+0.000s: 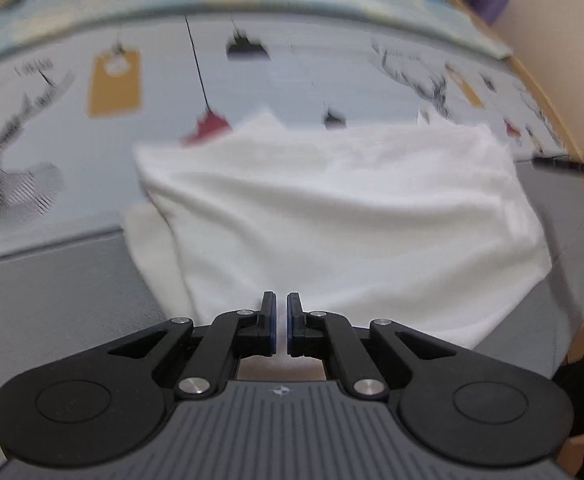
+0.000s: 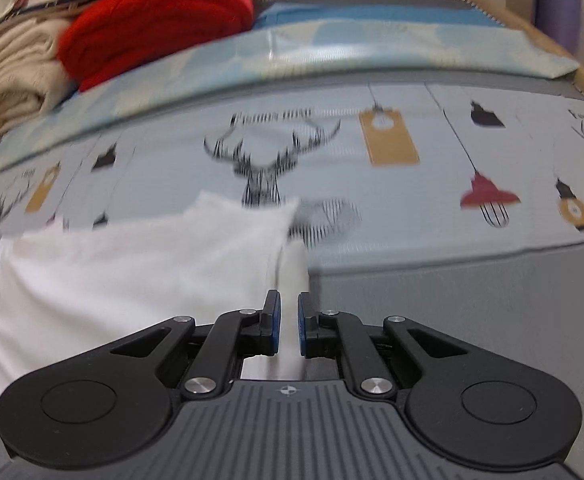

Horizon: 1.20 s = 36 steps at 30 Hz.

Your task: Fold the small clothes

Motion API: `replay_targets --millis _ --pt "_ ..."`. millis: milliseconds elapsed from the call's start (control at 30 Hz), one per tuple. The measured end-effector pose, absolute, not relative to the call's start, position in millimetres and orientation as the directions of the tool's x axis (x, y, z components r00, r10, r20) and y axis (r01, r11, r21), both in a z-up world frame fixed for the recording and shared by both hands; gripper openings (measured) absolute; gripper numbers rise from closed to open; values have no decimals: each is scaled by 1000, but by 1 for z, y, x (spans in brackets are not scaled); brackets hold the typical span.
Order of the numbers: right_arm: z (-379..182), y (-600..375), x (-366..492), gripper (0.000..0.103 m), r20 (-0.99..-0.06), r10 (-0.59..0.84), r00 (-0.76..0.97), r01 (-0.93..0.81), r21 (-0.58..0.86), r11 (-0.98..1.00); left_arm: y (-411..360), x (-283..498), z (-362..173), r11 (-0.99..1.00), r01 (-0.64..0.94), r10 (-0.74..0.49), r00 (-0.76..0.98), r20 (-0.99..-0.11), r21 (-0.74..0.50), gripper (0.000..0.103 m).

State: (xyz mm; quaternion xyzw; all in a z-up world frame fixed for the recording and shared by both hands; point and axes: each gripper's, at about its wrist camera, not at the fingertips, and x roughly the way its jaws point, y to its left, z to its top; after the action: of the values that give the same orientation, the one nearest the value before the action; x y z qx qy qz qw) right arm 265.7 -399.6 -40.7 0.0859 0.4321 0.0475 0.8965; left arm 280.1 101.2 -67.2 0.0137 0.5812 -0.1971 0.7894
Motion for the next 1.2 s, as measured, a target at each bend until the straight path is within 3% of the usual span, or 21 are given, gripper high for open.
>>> replay_targets --millis 67,233,300,500,633,867,1000,1100,1200 --pt "-44 -393 282 9 -755 157 637 3 205 979 95 283 -97 929 361 -152 174 -973 -81 5" --pt "-50 -375 311 11 -747 173 642 -8 220 975 97 289 -84 933 346 -171 178 -969 -101 5" --pt "-58 -362 321 24 -759 184 624 -34 209 977 102 292 -77 937 333 -187 217 -958 -107 5" --pt "-90 -322 342 36 -811 82 579 -114 18 993 130 311 -56 965 200 -233 353 -906 -170 6" --pt "-103 -299 343 36 -806 -33 592 -191 -179 965 130 326 -53 968 185 -233 396 -888 -172 6" --pt "-105 -307 351 33 -798 -93 596 -125 -206 971 116 345 -55 957 197 -284 457 -843 -215 6" --pt "-104 -304 348 33 -794 -92 602 -139 -218 966 109 353 -98 985 172 -90 355 -931 -30 6" --pt "-99 -305 343 33 -795 -82 601 -147 -211 966 99 349 -79 983 181 -76 399 -914 -2 7" --pt "-85 -306 334 37 -773 -81 629 -148 -222 964 90 337 -50 972 228 -162 472 -867 -58 9"
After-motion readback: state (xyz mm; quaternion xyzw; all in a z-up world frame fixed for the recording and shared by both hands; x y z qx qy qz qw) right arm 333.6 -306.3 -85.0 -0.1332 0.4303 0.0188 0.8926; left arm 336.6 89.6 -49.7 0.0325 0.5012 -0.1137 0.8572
